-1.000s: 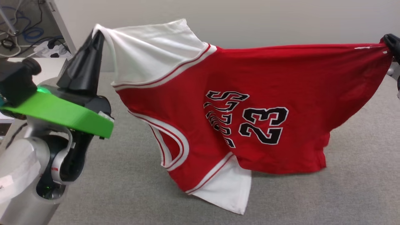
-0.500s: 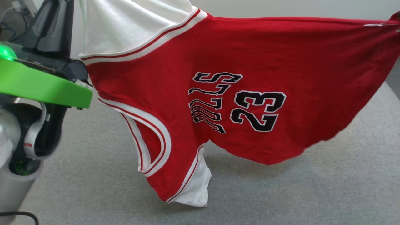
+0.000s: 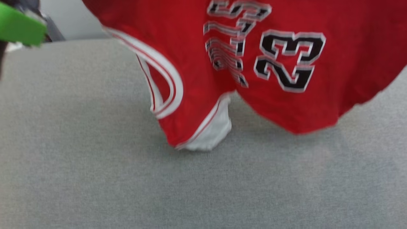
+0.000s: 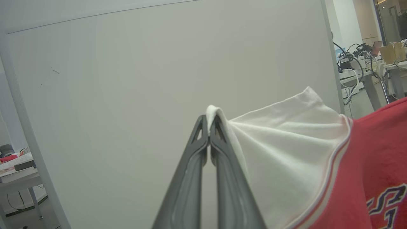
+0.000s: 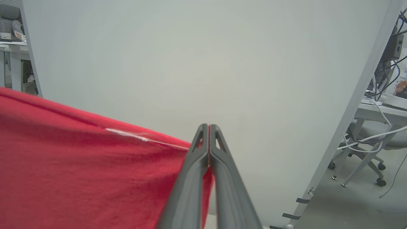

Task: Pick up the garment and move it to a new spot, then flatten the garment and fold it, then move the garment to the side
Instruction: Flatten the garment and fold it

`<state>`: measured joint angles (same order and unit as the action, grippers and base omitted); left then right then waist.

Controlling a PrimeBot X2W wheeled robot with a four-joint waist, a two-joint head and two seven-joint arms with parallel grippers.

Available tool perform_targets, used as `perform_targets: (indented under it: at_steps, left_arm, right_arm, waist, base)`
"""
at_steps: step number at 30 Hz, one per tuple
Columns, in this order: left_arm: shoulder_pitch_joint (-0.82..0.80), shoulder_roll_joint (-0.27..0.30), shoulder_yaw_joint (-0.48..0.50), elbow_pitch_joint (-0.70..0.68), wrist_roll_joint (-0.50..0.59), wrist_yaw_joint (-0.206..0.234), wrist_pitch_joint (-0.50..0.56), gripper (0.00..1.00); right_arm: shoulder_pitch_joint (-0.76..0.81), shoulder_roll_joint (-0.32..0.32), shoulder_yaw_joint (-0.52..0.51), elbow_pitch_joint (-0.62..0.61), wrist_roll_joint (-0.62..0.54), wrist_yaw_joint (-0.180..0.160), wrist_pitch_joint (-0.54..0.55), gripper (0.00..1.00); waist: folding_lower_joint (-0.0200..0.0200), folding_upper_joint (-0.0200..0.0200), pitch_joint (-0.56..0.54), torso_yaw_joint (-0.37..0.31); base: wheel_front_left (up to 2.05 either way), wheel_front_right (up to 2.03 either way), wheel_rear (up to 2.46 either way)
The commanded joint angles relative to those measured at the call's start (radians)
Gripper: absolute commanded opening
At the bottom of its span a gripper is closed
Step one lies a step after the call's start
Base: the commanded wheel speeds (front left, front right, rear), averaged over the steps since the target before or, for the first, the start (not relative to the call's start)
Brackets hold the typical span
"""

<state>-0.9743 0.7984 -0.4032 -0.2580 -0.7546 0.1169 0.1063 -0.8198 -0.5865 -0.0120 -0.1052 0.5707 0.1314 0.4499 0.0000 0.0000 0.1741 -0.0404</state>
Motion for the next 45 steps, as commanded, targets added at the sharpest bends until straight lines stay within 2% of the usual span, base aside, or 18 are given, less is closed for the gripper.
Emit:
perform_targets:
  at_steps: [1, 8, 11, 17, 21, 24, 31, 35, 39, 42, 45]
  left_arm:
    - [-0.057, 0.003, 0.005, 0.021, 0.015, -0.016, 0.006, 0.0]
    - [-0.337, -0.024, -0.034, 0.175, 0.08, -0.117, 0.04, 0.0]
    - [-0.473, -0.036, -0.058, 0.277, 0.143, -0.163, 0.028, 0.0]
    - [-0.721, -0.077, -0.105, 0.489, 0.231, -0.218, -0.007, 0.0]
    - [-0.852, -0.106, -0.134, 0.631, 0.26, -0.232, -0.012, 0.0]
    - [-0.948, -0.132, -0.15, 0.733, 0.291, -0.236, -0.044, 0.0]
    - [-1.141, -0.195, -0.178, 0.94, 0.373, -0.239, -0.228, 0.0]
    - [-1.151, -0.233, -0.209, 1.024, 0.377, -0.243, -0.316, 0.0]
    - [-1.086, -0.26, -0.213, 1.062, 0.336, -0.246, -0.357, 0.0]
    - [-0.988, -0.279, -0.213, 1.044, 0.302, -0.247, -0.366, 0.0]
    - [-0.879, -0.287, -0.195, 0.964, 0.273, -0.247, -0.367, 0.0]
  right_arm:
    - [-0.046, 0.004, -0.004, 0.016, -0.017, -0.001, -0.018, 0.0]
    - [-0.277, 0.037, 0.017, 0.144, -0.091, -0.001, -0.081, 0.0]
    - [-0.387, 0.088, 0.033, 0.244, -0.13, -0.001, -0.124, 0.0]
    - [-0.596, 0.147, 0.066, 0.415, -0.202, -0.001, -0.203, 0.0]
    - [-0.725, 0.225, 0.047, 0.55, -0.223, -0.001, -0.269, 0.0]
    - [-0.803, 0.256, 0.05, 0.63, -0.247, -0.001, -0.318, 0.0]
    - [-0.939, 0.312, 0.017, 0.794, -0.312, -0.001, -0.458, 0.0]
    - [-0.963, 0.329, 0.004, 0.859, -0.342, -0.001, -0.527, 0.0]
    - [-0.947, 0.34, 0.005, 0.91, -0.351, -0.001, -0.58, 0.0]
    - [-0.908, 0.344, 0.017, 0.939, -0.346, -0.001, -0.616, 0.0]
    - [-0.86, 0.341, 0.037, 0.956, -0.334, -0.001, -0.641, 0.0]
  waist:
    - [0.0, 0.0, 0.135, 0.008]
    - [0.0, 0.0, 0.3, 0.009]
    - [0.0, 0.0, 0.352, -0.004]
    - [0.0, 0.0, 0.463, -0.019]
    - [0.0, 0.0, 0.514, -0.045]
    - [0.0, 0.0, 0.544, -0.056]
    - [0.0, 0.0, 0.593, -0.069]
    - [0.0, 0.0, 0.614, -0.057]
    - [0.0, 0.0, 0.623, -0.039]
    - [0.0, 0.0, 0.616, -0.021]
    - [0.0, 0.0, 0.602, -0.005]
  base:
    - [0.0, 0.0, 0.0]
    - [0.0, 0.0, 0.0]
    - [0.0, 0.0, 0.0]
    - [0.0, 0.0, 0.0]
    - [0.0, 0.0, 0.0]
    - [0.0, 0.0, 0.0]
    - [0.0, 0.0, 0.0]
    - [0.0, 0.0, 0.0]
    - [0.0, 0.0, 0.0]
    - [0.0, 0.0, 0.0]
    - [0.0, 0.0, 0.0]
